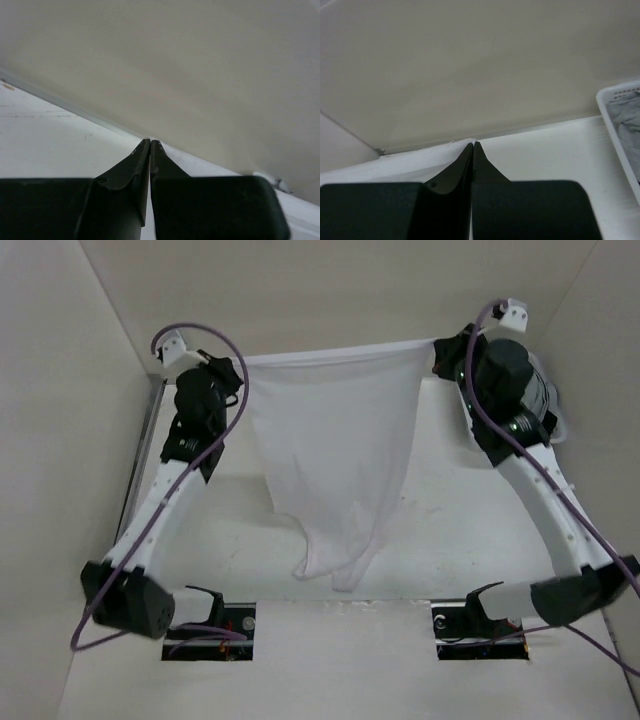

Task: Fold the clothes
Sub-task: Flatten the tank top out

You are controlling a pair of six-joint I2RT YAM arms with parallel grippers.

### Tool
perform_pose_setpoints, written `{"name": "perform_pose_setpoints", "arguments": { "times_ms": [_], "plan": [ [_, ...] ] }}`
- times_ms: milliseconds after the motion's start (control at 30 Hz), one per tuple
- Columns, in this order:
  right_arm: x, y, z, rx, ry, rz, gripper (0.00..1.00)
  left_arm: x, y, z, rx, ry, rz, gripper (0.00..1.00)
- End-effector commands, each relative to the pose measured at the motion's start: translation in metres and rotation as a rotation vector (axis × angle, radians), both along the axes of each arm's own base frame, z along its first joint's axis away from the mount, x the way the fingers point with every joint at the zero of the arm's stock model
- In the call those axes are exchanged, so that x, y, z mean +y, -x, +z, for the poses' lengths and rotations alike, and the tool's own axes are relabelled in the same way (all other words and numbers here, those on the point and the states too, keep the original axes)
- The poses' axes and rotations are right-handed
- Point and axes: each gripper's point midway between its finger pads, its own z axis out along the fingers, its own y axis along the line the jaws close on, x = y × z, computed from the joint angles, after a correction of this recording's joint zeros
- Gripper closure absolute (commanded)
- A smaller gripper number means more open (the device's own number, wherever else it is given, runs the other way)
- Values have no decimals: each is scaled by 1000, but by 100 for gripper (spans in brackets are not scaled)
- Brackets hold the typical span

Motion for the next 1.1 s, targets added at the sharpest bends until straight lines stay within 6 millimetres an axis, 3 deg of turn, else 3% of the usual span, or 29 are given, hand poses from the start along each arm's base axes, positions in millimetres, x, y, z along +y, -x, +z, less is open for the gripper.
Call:
{"name": "perform_pose_setpoints", "arguments": {
  "times_ms": [0, 100, 267, 433, 567, 667, 733, 933, 1067],
  "plan": [
    [14, -21, 51, -66, -98, 158, 100, -1, -43, 36, -61, 76, -68, 98],
    [9, -26, 88, -114, -91, 150, 100, 0, -51, 79, -126, 67, -75, 98],
    [1, -16, 139, -187, -72, 138, 100, 3, -42, 139, -222, 34, -83, 98],
    [-6, -10, 150, -202, -70, 127, 100, 9, -32, 164, -270, -2, -69, 98],
    [-10, -4, 130, -159, -58, 117, 100, 9, -24, 159, -258, -18, -70, 98],
    [-12, 3, 96, -106, -57, 117, 100, 4, -15, 133, -220, -21, -82, 98],
    [-12, 13, 61, -66, -54, 122, 100, 0, -4, 100, -174, -10, -89, 98],
    [13, 79, -76, 113, -84, 203, 100, -12, 59, -47, 23, 1, -94, 98],
    [39, 140, -170, 272, -91, 318, 100, 5, 118, -133, 187, -40, -74, 98]
  ]
}}
